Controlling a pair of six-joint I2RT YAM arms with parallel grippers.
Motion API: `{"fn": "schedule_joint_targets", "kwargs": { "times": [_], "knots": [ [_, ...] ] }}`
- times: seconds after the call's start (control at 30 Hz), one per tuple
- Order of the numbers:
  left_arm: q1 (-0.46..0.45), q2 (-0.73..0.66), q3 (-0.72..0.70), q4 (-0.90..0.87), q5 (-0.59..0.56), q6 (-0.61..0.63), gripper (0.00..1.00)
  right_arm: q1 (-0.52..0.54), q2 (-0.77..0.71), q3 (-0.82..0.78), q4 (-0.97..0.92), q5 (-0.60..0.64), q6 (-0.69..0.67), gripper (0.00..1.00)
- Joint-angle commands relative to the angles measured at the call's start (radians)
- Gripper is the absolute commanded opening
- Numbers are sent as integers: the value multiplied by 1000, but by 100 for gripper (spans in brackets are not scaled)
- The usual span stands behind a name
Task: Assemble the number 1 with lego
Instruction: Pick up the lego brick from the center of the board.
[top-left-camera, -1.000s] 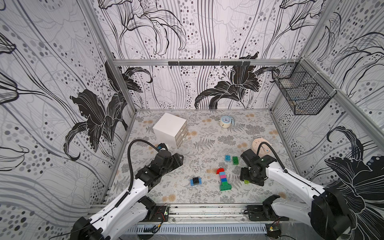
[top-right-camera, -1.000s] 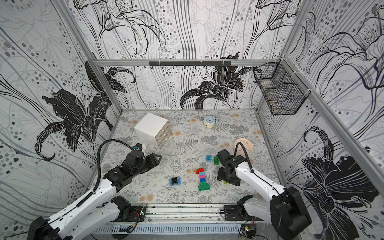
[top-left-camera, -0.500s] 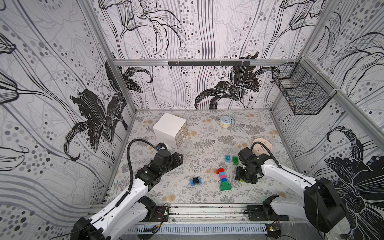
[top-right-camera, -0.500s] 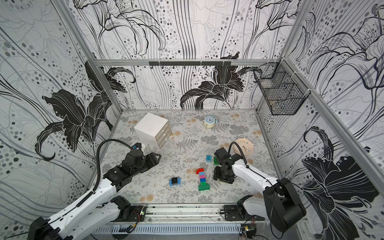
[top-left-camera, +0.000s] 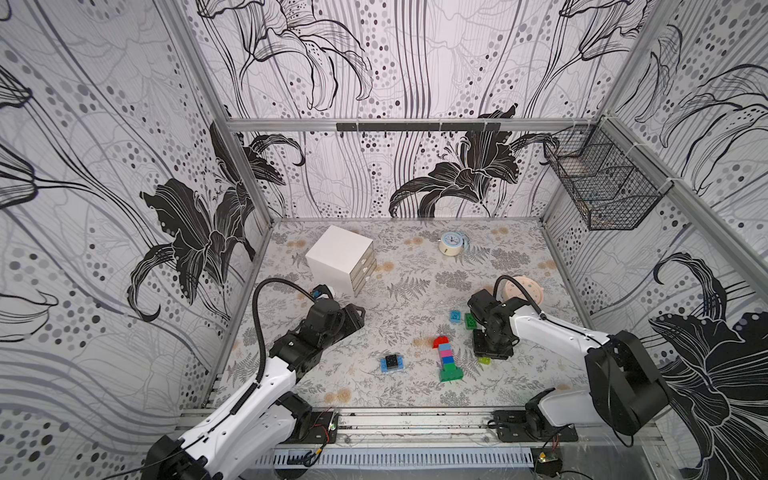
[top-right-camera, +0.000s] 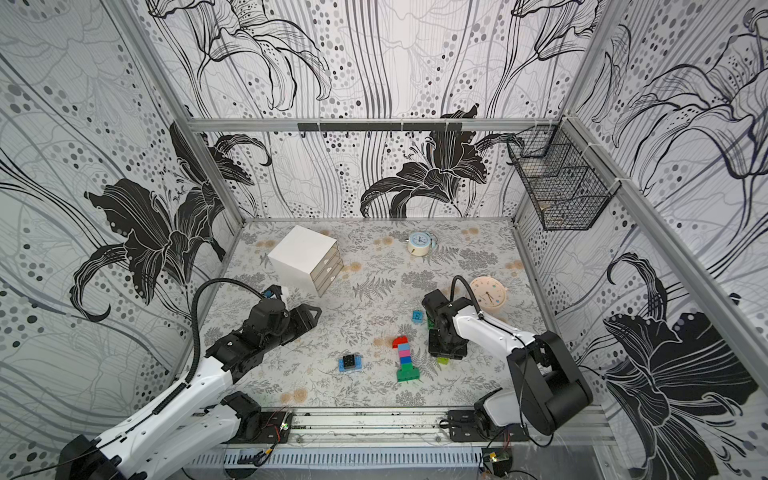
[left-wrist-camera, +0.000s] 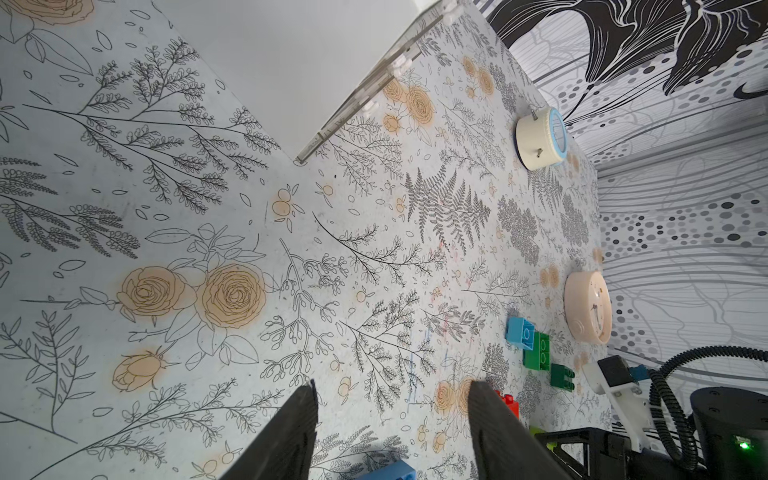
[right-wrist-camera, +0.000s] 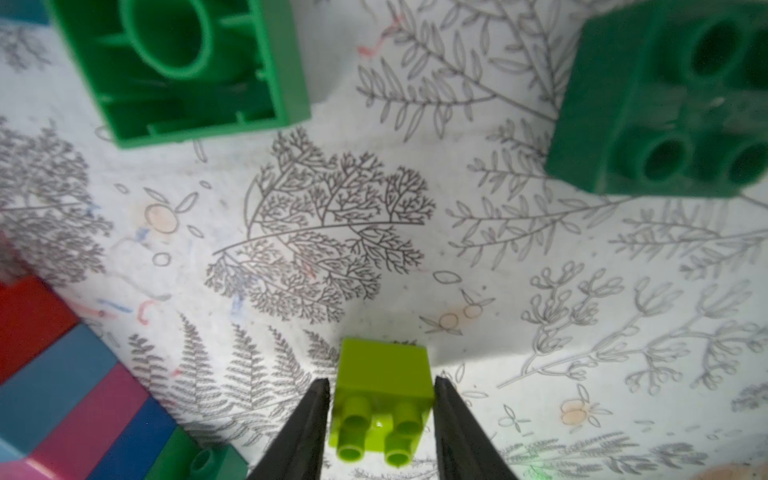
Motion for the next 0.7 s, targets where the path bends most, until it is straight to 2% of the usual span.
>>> {"fn": "schedule_joint_targets", "kwargs": {
  "times": [0.0, 0.1, 0.47, 0.57, 0.67],
  "knots": [
    [9, -16, -10, 36, -2, -1, 61, 7, -4, 20, -56, 33, 5, 51],
    [12, -14, -14, 42, 0, -5, 61, 7, -13, 10, -52, 22, 8, 50],
    [12, -14, -13, 31, 2, -19, 60, 11, 14, 8, -24, -3, 6, 30],
    [13, -24, -14, 15, -7, -22, 60, 17, -20, 30, -56, 19, -26, 25],
    [13, -33, -18, 5, -20, -32, 60, 49, -93, 80, -90, 58, -69, 24]
  ]
}}
